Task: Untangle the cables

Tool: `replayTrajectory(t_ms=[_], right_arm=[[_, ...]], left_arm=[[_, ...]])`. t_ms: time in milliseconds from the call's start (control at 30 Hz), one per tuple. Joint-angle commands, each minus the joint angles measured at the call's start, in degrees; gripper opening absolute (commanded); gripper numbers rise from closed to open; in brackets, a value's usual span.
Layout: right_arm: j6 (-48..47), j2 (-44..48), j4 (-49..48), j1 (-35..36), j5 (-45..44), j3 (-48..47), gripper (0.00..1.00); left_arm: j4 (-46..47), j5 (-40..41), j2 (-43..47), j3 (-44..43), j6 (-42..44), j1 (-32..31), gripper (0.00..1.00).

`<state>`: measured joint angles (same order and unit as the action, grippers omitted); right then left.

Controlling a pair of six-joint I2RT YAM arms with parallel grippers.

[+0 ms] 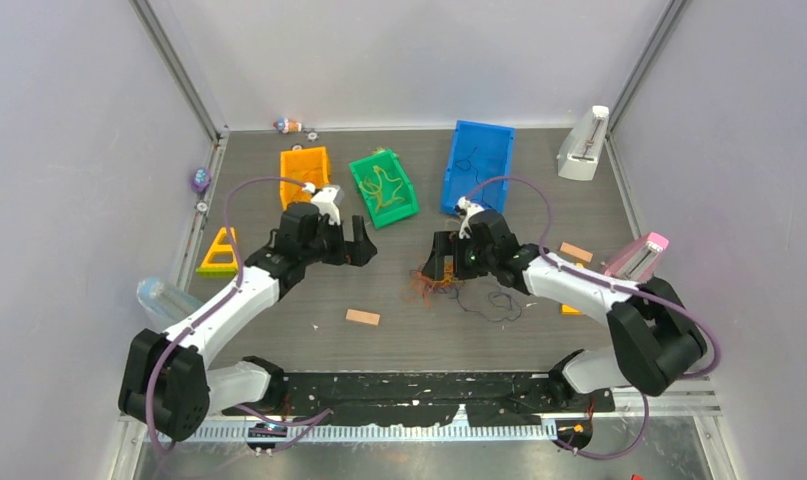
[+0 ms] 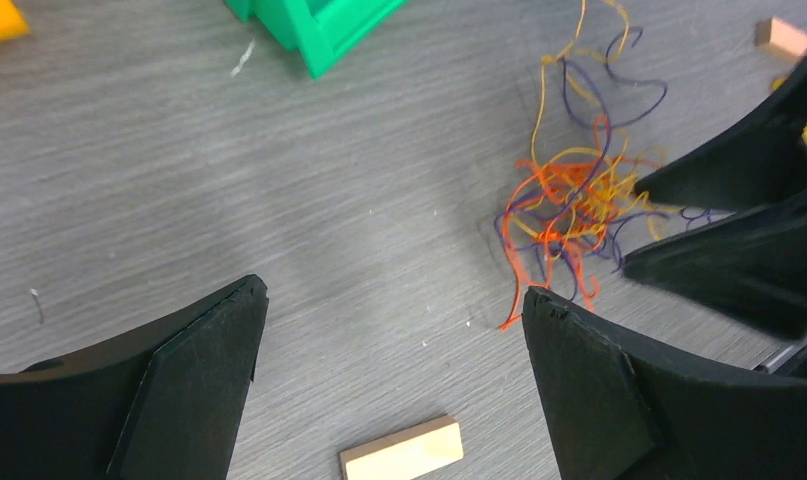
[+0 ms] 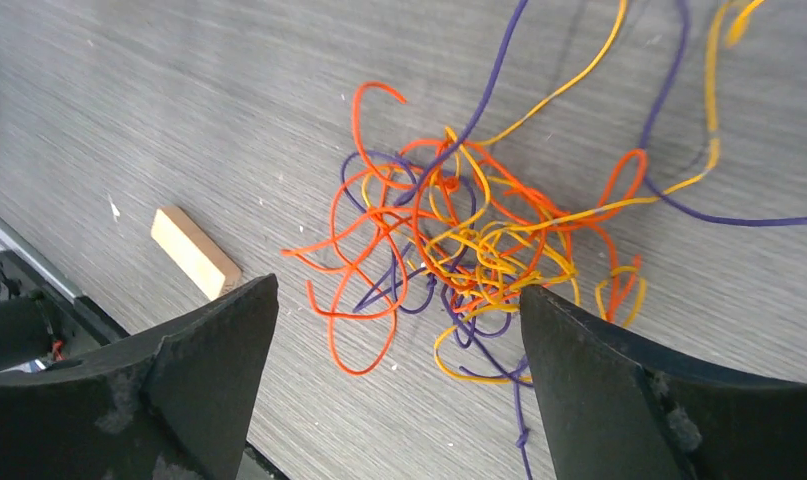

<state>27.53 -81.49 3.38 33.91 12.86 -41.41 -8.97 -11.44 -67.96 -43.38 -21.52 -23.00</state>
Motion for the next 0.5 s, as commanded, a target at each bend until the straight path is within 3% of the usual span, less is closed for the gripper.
replayTrajectory(t_ms=[0,100,233,367,467], right_arm=[[-1.8,7.2,5.0,-1.3,-7.2,-4.2,0.97],[-1.9,11.7,10.5,-3.0,-11.6,-3.6,0.99],[0.8,18.2,21.3,-4.9,-20.7,-1.7,0.95],[6.2,24.0,30.9,-6.5,-27.4,-0.3,0.95],[10.9,26.8,36.9,-7.2,-28.8,-0.1,0.95]], left_arm=[[9.4,-1.1,1.9,4.6,2.0,-1.6,1.0],[12.7,0.6,3.3,8.1,1.3,-1.6,0.99],[12.0,7.4,4.7,9.2,-3.9,-0.8,1.0],[20.0,-6.2,2.5,10.3,-2.6,-1.5,1.0],[21.9,-9.3,-1.2,9.3,-2.4,-4.4,0.99]])
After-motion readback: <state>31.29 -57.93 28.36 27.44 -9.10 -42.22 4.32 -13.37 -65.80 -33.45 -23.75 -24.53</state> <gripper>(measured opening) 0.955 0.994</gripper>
